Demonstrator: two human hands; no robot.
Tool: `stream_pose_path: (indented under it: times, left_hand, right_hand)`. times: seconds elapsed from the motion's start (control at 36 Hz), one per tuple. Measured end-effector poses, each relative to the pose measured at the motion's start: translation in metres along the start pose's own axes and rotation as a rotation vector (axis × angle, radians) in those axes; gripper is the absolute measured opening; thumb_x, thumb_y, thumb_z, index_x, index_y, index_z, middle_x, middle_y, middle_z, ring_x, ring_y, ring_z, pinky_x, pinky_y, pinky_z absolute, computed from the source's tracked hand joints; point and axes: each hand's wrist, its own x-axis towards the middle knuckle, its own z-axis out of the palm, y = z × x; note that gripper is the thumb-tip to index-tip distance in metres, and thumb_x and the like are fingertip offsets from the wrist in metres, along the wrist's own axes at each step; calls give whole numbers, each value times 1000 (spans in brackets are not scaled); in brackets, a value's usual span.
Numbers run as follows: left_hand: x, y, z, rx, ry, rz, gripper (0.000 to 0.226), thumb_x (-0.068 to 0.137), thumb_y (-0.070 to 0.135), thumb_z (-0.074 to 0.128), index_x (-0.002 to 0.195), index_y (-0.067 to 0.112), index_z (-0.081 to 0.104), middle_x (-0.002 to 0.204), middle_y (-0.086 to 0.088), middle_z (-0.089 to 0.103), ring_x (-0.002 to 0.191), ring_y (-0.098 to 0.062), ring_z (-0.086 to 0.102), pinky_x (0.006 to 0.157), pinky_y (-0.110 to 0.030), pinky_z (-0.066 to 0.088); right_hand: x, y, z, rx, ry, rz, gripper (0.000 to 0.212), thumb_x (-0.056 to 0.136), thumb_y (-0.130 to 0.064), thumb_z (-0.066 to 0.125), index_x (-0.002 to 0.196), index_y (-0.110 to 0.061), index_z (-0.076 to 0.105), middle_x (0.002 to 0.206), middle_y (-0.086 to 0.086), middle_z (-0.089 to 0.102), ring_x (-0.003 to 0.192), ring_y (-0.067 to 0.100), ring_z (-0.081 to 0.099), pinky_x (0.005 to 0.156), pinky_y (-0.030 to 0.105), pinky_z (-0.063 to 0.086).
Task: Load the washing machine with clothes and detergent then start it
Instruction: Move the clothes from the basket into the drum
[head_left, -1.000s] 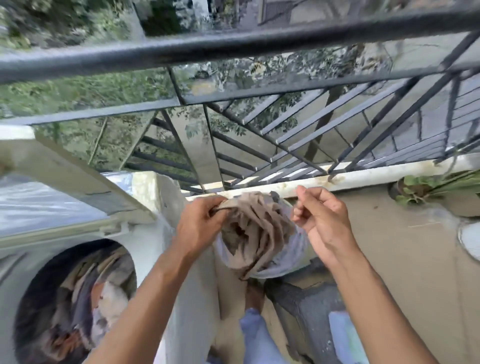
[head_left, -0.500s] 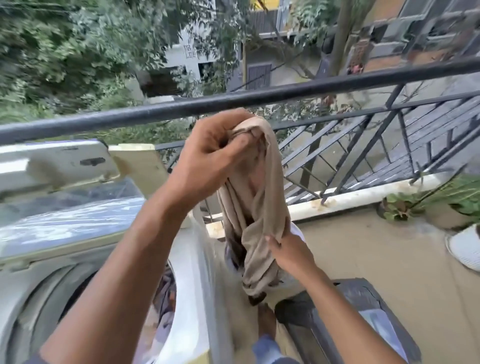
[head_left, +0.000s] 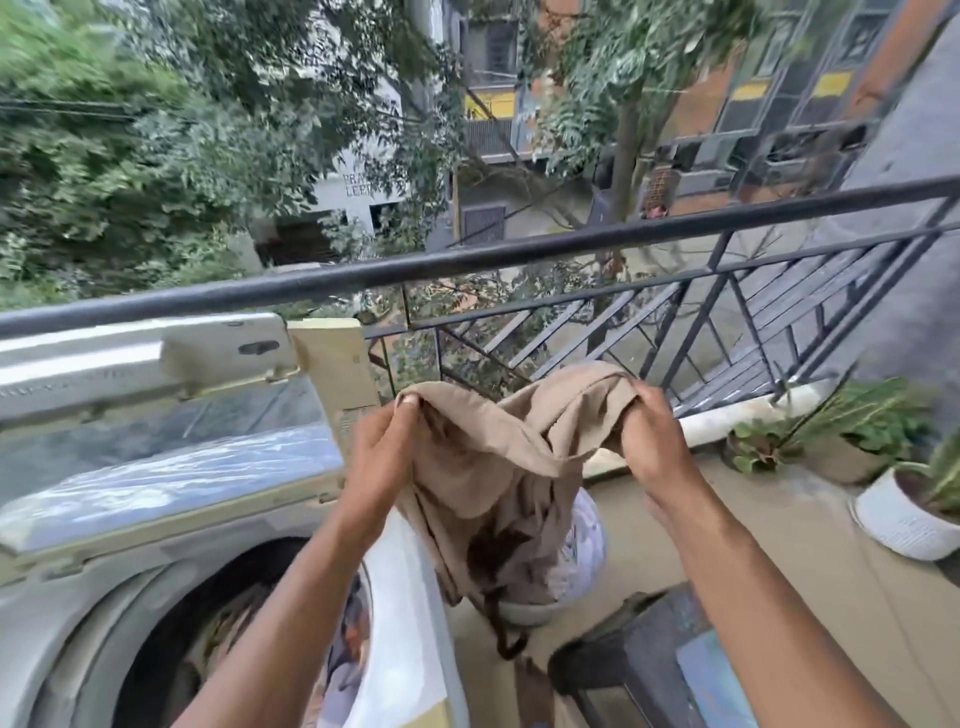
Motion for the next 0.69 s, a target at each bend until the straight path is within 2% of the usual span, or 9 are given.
stream_pose_path:
  times: [0.08, 0.17, 0.22, 0.33, 0.39, 0.44, 0.56, 0.64, 0.69]
  left_hand:
    - [-17, 0, 3, -139, -253, -11, 15, 103, 33, 66, 108, 23, 75, 101, 5, 80, 94, -9, 72, 79, -23, 57]
    - [-29, -4, 12, -187, -430, -9, 54, 88, 14, 82, 137, 21, 60, 127, 5, 75, 118, -7, 70, 92, -21, 57]
    - [-27, -10, 21, -72, -420, 53, 67, 85, 12, 87, 144, 17, 54, 135, 4, 71, 127, -10, 65, 101, -27, 55]
    - [-19, -11, 36, 127, -238, 149, 35, 82, 22, 72, 117, 27, 75, 113, 9, 79, 109, -16, 72, 88, -54, 62]
    - [-14, -7, 40, 108, -161, 161, 24, 86, 15, 71, 104, 29, 79, 100, 11, 80, 92, -7, 70, 78, -50, 64]
    - [-11, 1, 42, 38, -105, 146, 27, 89, 7, 71, 94, 32, 80, 89, 9, 79, 79, -6, 65, 67, -44, 61]
    - [0, 22, 43, -82, -20, 190, 13, 85, 14, 71, 93, 17, 80, 96, -10, 81, 84, -14, 67, 73, -51, 63]
    - [7, 42, 48, -109, -30, 242, 12, 88, 15, 70, 91, 4, 75, 93, -18, 79, 83, -21, 68, 74, -59, 61]
    - [8, 57, 55, -124, -33, 268, 13, 89, 14, 70, 90, 2, 75, 87, -11, 77, 82, -19, 69, 71, -53, 62]
  right_hand:
    - [-14, -22, 5, 152, -63, -131, 35, 108, -3, 38, 109, -6, 73, 101, 1, 78, 96, 12, 72, 84, 24, 57]
    - [-23, -28, 11, 187, -95, -230, 36, 110, -2, 34, 117, 0, 69, 112, 3, 76, 108, 15, 69, 95, 27, 53]
    - [-30, -33, 15, 164, -134, -272, 41, 109, 2, 30, 114, -7, 70, 108, -6, 78, 106, 9, 69, 93, 23, 52]
    - [-38, -44, 24, 114, -231, -289, 40, 109, 0, 31, 121, -1, 69, 112, -1, 77, 108, 10, 70, 91, 21, 52]
    - [-35, -41, 22, 114, -222, -263, 38, 110, -2, 33, 126, 2, 67, 114, 2, 75, 107, 8, 70, 90, 20, 52]
    - [-30, -33, 14, 85, -208, -247, 34, 107, -3, 41, 126, -10, 68, 118, -1, 74, 110, 6, 68, 93, 20, 50]
    - [-16, 12, -11, -217, -240, -183, 52, 82, -16, 57, 131, -35, 55, 122, -24, 62, 108, -18, 59, 98, 22, 52]
    - [-1, 58, -21, -466, -389, -72, 71, 77, -32, 81, 132, -55, 43, 123, -28, 59, 104, -11, 61, 86, 26, 54]
    - [8, 87, -20, -561, -509, 39, 81, 74, -42, 90, 140, -46, 43, 129, -24, 57, 112, -11, 56, 88, 18, 47]
